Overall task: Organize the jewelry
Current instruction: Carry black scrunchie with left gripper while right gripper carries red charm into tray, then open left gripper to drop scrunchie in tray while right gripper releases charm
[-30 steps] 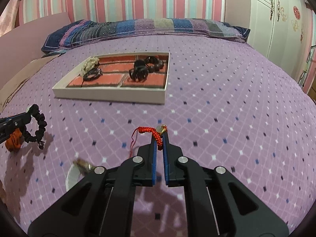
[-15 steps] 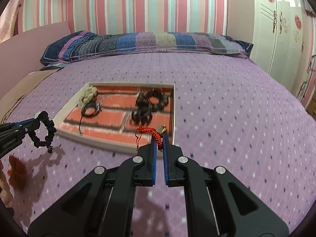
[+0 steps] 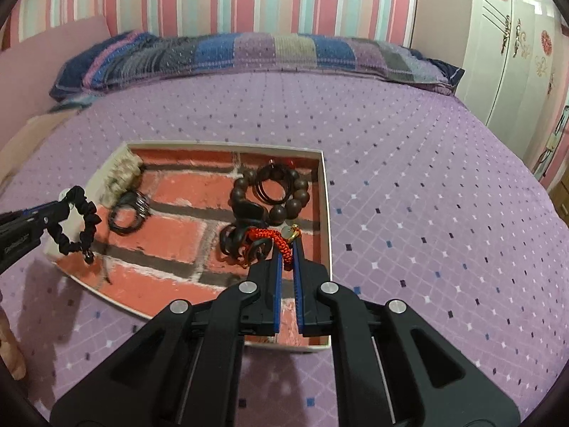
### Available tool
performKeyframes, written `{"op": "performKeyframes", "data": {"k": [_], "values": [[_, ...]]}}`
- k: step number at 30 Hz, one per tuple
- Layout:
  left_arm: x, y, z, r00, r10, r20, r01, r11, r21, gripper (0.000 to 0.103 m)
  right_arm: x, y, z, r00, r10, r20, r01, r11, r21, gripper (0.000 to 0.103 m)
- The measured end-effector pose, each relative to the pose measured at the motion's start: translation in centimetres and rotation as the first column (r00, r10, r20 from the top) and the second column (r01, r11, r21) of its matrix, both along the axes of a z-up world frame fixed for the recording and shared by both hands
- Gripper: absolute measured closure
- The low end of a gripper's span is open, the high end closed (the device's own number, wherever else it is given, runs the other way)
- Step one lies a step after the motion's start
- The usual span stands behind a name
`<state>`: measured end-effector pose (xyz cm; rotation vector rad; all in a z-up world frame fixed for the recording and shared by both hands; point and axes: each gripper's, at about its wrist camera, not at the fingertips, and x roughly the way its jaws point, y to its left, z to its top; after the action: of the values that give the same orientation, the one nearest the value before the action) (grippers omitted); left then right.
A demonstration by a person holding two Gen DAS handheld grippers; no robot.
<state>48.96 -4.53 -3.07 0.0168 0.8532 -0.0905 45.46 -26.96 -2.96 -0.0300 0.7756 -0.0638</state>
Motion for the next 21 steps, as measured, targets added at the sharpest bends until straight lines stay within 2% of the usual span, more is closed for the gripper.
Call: {"op": "performKeyframes", "data": {"k": [5, 11, 21], "values": [[2.1, 0.8, -2.7, 0.997, 0.029, -0.068, -0.030, 1.000, -0.007, 0.091, 1.6, 0.0, -2.4, 0.998, -0.014, -0.061, 0.013, 1.000, -0.021, 0.096], [3.6, 1.2, -4.0, 0.995, 0.043, -0.095, -0.041, 0.999, 0.017, 0.091, 2.4, 0.0, -4.4, 0.994, -0.026, -0.106, 0.022, 0.999, -0.035, 0.096], [3.8, 0.1, -5.4, 0.993, 0.032, -0.116, -0.024, 0.997, 0.067, 0.091, 3.6, -0.3, -6.1, 0.990, -0.023, -0.140, 0.021, 1.000, -0.020, 0.096]]}}
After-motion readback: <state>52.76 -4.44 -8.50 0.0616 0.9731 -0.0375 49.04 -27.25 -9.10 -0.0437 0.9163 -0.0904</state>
